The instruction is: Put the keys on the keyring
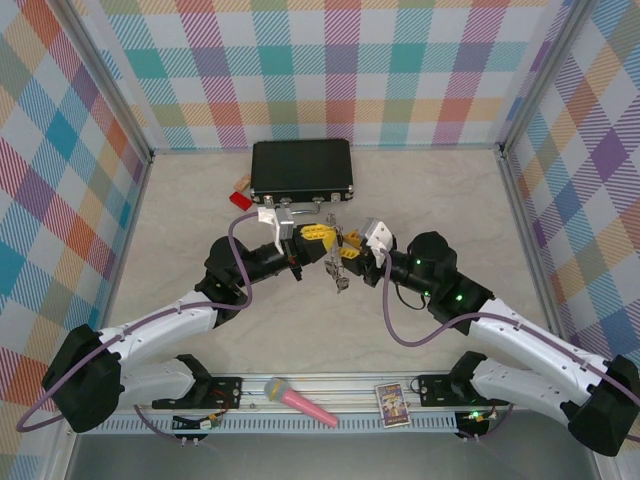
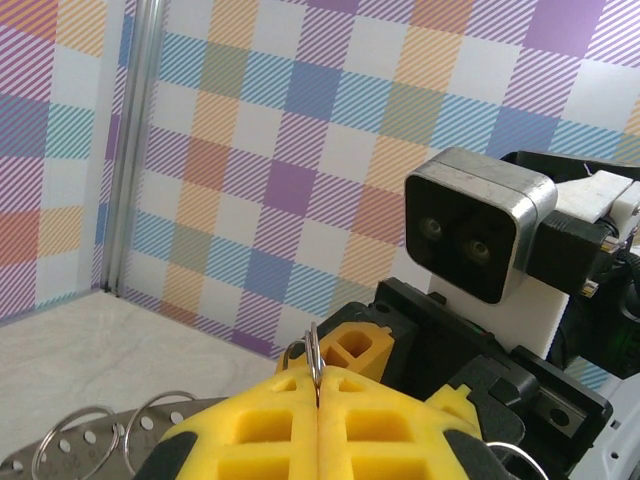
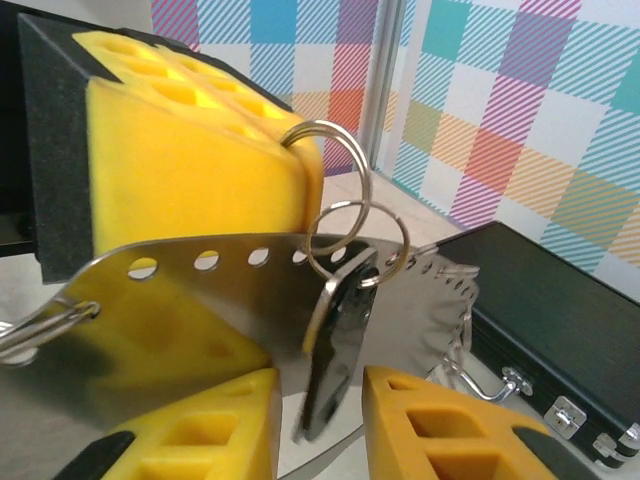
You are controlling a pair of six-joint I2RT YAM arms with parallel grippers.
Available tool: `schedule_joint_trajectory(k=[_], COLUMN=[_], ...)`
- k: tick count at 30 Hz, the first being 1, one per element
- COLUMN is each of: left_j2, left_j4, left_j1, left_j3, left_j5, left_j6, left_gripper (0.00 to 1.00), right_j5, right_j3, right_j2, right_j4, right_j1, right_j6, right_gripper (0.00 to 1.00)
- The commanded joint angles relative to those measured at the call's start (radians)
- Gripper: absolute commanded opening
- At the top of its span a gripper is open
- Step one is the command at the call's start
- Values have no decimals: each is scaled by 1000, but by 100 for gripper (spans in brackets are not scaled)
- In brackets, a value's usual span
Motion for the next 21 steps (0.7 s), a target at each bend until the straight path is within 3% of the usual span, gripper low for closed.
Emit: schedule_joint_trajectory(k=[1, 4, 7, 21], left_j2=[-8, -7, -10, 7], left_j4=[72, 68, 77, 129], left_j1=[-4, -4, -4, -4], left_j3=[10, 11, 11, 25], left_j5=[18, 21, 14, 14], left_j6=[-9, -12, -17, -48], left_gripper=[0, 0, 0, 0], right_j5=[10, 10, -14, -112], right_j3=[25, 28, 28, 24], right_j2=[3, 6, 7, 29], right_j4=[79, 80, 69, -31], right_j1=[1, 1, 1, 4], right_j6=[-30, -37, -48, -91], right_gripper=[26, 16, 0, 0])
